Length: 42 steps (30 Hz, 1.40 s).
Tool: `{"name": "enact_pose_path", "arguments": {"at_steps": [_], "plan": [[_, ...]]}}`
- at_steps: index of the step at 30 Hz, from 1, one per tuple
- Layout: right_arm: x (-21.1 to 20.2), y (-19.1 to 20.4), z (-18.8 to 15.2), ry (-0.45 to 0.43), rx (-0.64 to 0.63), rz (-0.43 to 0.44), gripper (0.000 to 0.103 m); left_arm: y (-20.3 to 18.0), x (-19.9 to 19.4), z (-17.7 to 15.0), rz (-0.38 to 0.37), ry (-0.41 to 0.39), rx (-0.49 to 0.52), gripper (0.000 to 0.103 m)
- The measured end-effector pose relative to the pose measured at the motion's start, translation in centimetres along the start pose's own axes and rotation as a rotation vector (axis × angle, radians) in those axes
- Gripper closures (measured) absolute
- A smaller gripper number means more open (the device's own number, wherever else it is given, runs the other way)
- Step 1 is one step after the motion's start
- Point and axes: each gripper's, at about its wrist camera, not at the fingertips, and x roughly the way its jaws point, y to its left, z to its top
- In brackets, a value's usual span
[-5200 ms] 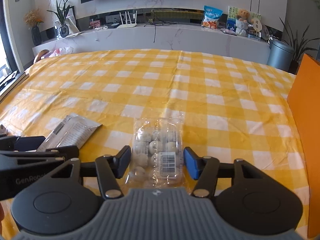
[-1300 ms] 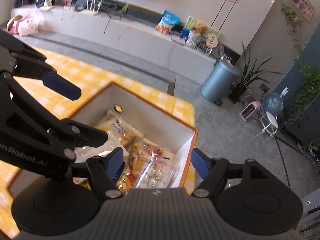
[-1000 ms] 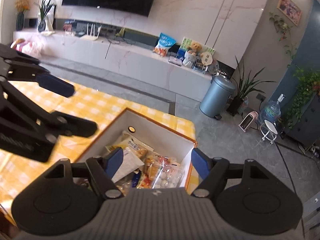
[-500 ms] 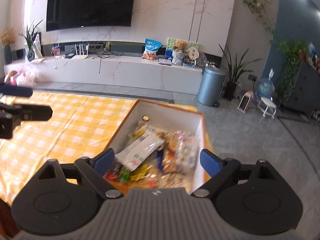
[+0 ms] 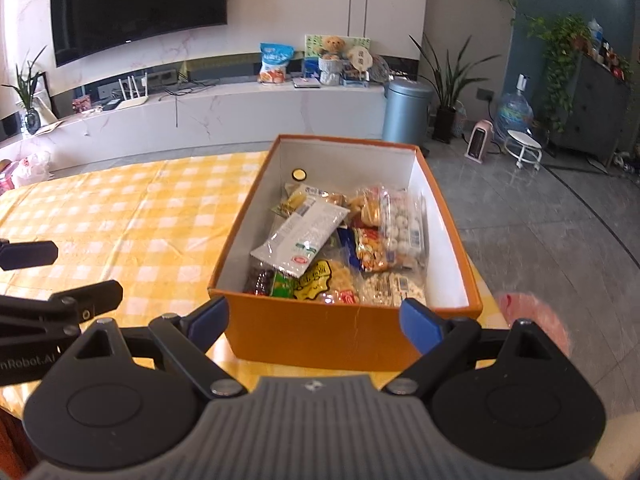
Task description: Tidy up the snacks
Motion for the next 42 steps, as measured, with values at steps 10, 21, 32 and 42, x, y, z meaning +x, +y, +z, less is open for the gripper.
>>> {"name": "enact_pose_path", "arguments": {"at_steps": [10, 21, 32, 42], "plan": [[1.2, 0.8, -0.2, 0.036, 0.0, -0.001, 0.013, 0.9, 0.3, -0.3, 0.006, 0.018, -0.038, 0.01], [1.5, 0.8, 0.0, 0.041, 0.003, -0.007, 0.013, 1.2, 0.4, -0.3, 0.009, 0.029, -0.045, 0.01], [1.6, 0.8, -0.1, 0.041, 0.006, -0.003, 0.013, 1.0, 0.4, -0.4, 0.011, 0.034, -0.041, 0.01], [1.5, 0.7, -0.2, 0.035, 0.013, 0.006, 0.013, 1.0, 0.4, -0.5, 0.012, 0.039, -0.043, 0.01]]}}
